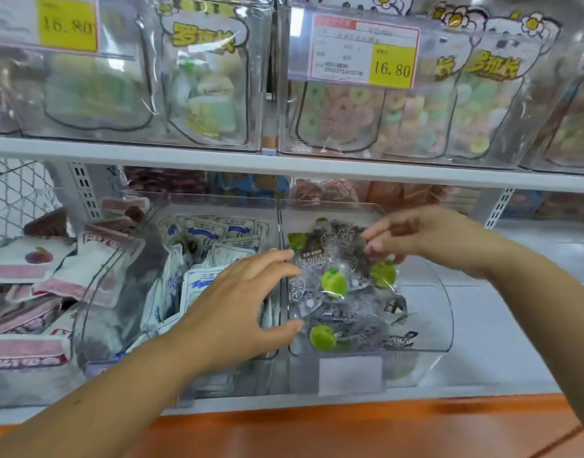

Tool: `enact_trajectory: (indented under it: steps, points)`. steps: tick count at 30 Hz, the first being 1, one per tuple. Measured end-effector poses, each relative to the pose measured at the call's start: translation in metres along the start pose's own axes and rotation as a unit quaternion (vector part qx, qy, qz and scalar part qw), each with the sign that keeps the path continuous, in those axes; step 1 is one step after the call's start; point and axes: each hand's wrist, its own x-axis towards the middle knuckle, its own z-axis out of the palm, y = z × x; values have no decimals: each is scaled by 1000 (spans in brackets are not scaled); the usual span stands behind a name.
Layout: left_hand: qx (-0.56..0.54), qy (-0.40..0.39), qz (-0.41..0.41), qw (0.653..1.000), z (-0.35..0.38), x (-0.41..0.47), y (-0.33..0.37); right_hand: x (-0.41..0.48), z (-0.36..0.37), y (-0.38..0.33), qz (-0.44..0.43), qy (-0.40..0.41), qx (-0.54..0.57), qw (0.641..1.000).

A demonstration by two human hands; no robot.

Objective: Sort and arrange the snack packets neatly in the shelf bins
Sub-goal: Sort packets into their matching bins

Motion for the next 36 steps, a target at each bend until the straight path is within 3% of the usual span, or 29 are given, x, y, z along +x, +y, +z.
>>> enact_trajectory:
  steps: [2, 5, 8, 10, 13, 15, 18, 22, 25, 30, 36]
  points:
    - [5, 1, 1, 1000, -1, 2, 1, 0, -7, 4, 2, 93, -188, 978]
    - [8, -3, -4, 1000, -2, 7, 3, 5, 16, 21, 31, 32, -368, 929]
    - [19, -3, 3, 1000, -2, 14, 8, 9, 47, 31, 1, -5, -498, 867]
    - [28, 4, 10, 1000, -1, 21, 13, 2, 59, 25, -31, -29, -463, 886]
    - [28, -3, 19, 999, 2, 30, 22, -17, 54, 15, -41, -96, -301, 948]
    - [48, -16, 22, 998, 5, 34, 27, -21, 36, 16, -41, -37, -241, 969]
    - [63, -16, 16, 998, 8, 35, 29, -10, 14, 34, -44, 68, -350, 933]
    - [61, -17, 15, 998, 8, 33, 23, 4, 18, 48, 29, -35, -421, 906]
    - [41, -15, 10, 999, 8, 32, 23, 14, 26, 44, 59, -44, -443, 893]
    - [21, -25, -11, 999, 3, 30, 26, 6, 29, 43, 10, 30, -394, 918]
    - [-15, -4, -14, 1000, -11, 25, 37, -36, 11, 14, -74, 130, -231, 961]
